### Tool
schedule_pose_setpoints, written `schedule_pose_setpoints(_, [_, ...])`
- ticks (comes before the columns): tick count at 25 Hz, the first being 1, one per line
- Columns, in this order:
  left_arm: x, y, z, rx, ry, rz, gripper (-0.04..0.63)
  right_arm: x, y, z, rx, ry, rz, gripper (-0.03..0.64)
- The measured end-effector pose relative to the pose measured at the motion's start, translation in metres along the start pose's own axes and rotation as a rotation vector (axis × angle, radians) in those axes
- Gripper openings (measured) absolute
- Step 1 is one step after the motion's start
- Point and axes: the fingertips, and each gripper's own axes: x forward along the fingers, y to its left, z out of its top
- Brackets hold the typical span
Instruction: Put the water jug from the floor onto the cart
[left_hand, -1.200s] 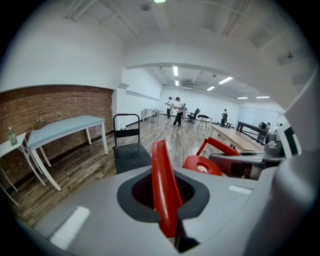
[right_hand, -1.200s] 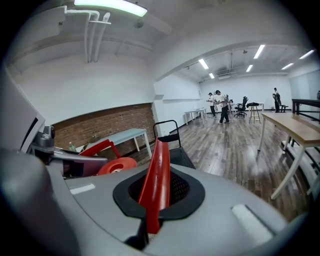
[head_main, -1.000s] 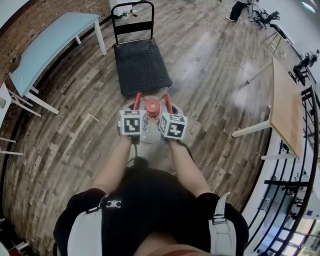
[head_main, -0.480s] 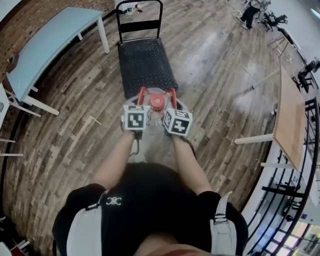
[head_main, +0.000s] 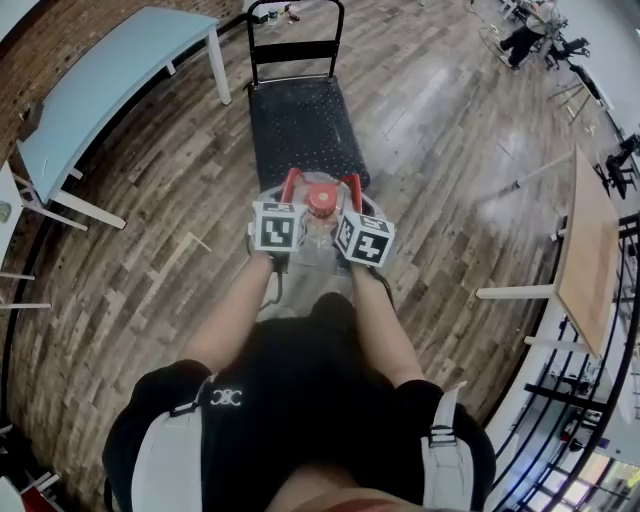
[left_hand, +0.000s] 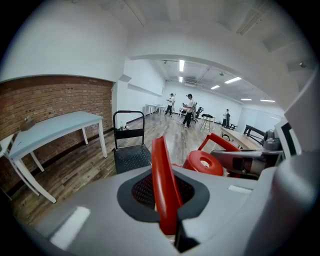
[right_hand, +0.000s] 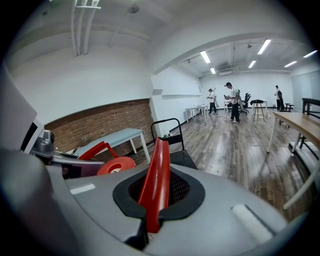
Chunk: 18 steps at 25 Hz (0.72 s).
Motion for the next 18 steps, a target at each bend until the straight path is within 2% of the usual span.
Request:
schedule_pose_setpoints(5, [0.024, 0.019, 0.006, -0.011, 0.02, 0.022, 0.006, 0.033, 0.004, 0.005, -0.004, 0.018, 0.028, 0.015])
schedule_pose_setpoints(11, [0.067, 0.035, 0.015, -0.036, 0.05, 0.047, 0.006, 0.08, -0.005, 0.013, -0.04, 0.06, 0.07, 0.015])
schedule_pose_setpoints(18, [0.124, 0.049, 0.038, -0.048, 0.094, 0.069, 0.003, 0.14, -0.025, 0.033, -0.033, 0.103, 0.096, 0.015])
